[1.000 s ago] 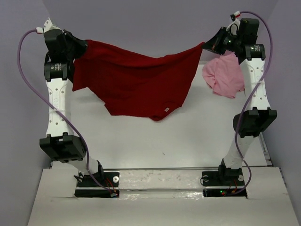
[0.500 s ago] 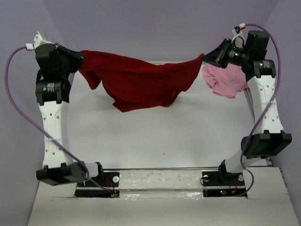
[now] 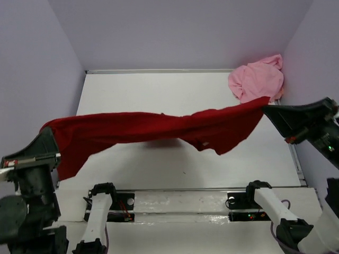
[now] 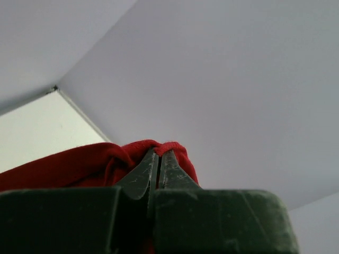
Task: Fold and stack the t-shirts
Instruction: Flatten out the tshirt
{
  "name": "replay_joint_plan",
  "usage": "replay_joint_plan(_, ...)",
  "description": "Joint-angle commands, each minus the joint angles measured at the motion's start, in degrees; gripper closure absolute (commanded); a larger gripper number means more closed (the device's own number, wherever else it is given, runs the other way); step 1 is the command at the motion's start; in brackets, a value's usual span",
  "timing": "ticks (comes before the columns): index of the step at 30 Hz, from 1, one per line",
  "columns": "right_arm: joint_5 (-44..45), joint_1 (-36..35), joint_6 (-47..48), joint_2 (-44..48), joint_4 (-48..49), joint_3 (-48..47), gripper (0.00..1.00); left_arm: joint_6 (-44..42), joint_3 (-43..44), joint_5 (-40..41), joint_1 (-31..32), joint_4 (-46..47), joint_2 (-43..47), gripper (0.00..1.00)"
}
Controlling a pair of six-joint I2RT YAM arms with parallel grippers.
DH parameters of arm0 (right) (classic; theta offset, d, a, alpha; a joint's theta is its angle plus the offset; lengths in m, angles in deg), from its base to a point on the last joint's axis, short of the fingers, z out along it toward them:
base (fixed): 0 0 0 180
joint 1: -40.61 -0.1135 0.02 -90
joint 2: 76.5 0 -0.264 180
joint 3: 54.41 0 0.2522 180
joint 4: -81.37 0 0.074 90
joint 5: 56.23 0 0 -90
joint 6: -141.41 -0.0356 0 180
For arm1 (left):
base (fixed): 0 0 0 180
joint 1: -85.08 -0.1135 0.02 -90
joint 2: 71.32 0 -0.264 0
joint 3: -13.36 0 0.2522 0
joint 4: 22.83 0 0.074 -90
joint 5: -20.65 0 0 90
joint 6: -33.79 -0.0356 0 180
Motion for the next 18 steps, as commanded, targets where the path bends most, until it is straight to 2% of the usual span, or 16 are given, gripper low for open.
replay_joint_plan(1, 11.7, -0.1, 3.2, -3.1, -2.7, -4.9, 1.00, 0.1, 2.0, 7.0, -0.2, -3.5, -3.3, 1.00)
replay_joint_plan(3, 13.7, -0.1, 4.2, -3.6, -1.7, -5.2, 1.00, -0.2, 0.7, 7.5, -0.2, -2.5, -3.5, 1.00)
replay_joint_plan(5, 15.4, -0.1, 4.3, -3.9, 1.3, -2.8, 1.00, -0.7, -4.8, 7.3, -0.3, 1.2, -3.0, 1.00)
replay_joint_plan(8, 14.9, -0.1, 3.4, -3.9, 5.5, 4.7, 1.00, 0.1, -16.0, 4.8, -0.2, 6.8, -3.1, 1.00)
replay_joint_plan(9, 14.4, -0.1, 3.3, -3.9, 6.4, 7.1, 1.00, -0.2, -22.5, 1.9, -0.2, 8.7, -3.4, 1.00)
replay_joint_plan(12, 14.5, -0.1, 2.9, -4.0, 10.0, 16.7, 1.00, -0.2, -32.2, -2.4, -0.2, 12.7, -7.8, 1.00)
replay_joint_plan(13, 14.4, -0.1, 2.9, -4.0, 12.2, 21.4, 1.00, -0.3, -33.8, -2.9, -0.2, 13.1, -11.1, 1.00)
replay_joint_plan(18, 14.9, -0.1, 2.2, -7.8, 16.0, 32.0, 1.00, -1.7, -41.3, -4.6, -0.2, 21.0, -19.7, 1.00)
